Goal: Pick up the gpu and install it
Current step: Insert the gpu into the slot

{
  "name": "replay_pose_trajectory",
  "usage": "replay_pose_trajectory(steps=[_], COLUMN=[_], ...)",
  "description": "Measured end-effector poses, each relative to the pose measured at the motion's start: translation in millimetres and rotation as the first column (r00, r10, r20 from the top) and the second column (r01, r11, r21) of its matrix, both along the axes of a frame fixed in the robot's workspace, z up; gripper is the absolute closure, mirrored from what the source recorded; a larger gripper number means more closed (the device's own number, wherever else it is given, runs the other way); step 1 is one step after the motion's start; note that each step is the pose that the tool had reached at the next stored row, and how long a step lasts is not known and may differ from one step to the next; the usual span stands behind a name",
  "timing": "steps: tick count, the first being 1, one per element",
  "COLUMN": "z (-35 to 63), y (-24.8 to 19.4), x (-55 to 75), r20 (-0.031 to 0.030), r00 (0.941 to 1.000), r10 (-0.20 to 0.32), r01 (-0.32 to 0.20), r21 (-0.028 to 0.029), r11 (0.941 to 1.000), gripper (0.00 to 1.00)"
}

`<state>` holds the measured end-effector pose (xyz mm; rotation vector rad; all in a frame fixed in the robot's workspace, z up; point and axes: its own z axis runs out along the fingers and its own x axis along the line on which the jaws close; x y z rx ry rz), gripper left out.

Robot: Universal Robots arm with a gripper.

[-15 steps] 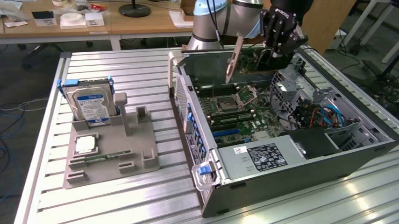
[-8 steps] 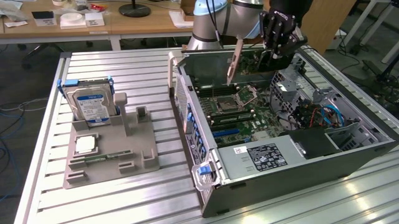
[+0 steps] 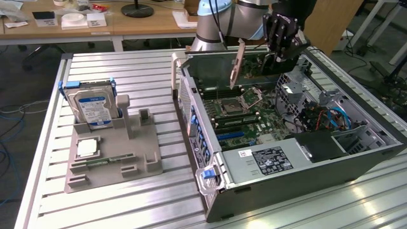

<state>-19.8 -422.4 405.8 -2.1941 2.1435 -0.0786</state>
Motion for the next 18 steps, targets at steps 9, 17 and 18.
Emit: replay_pose_trajectory(steps=[9,17,18], z=[-4.2,-9.5,-10.1], y=[-0.5,-7.1,-7.2], x=[-4.7,-7.6,-9.0], r20=[-0.0012,-0.0035,-0.0035], r00=[1.0000,1.0000,1.0000], r10=[-0.001,-0.002,-0.002], r01=[0.001,0.002,0.002], r21=[0.0001,0.0001,0.0001], r11=[1.0000,1.0000,1.0000], gripper=[0.72,0.72,0.72])
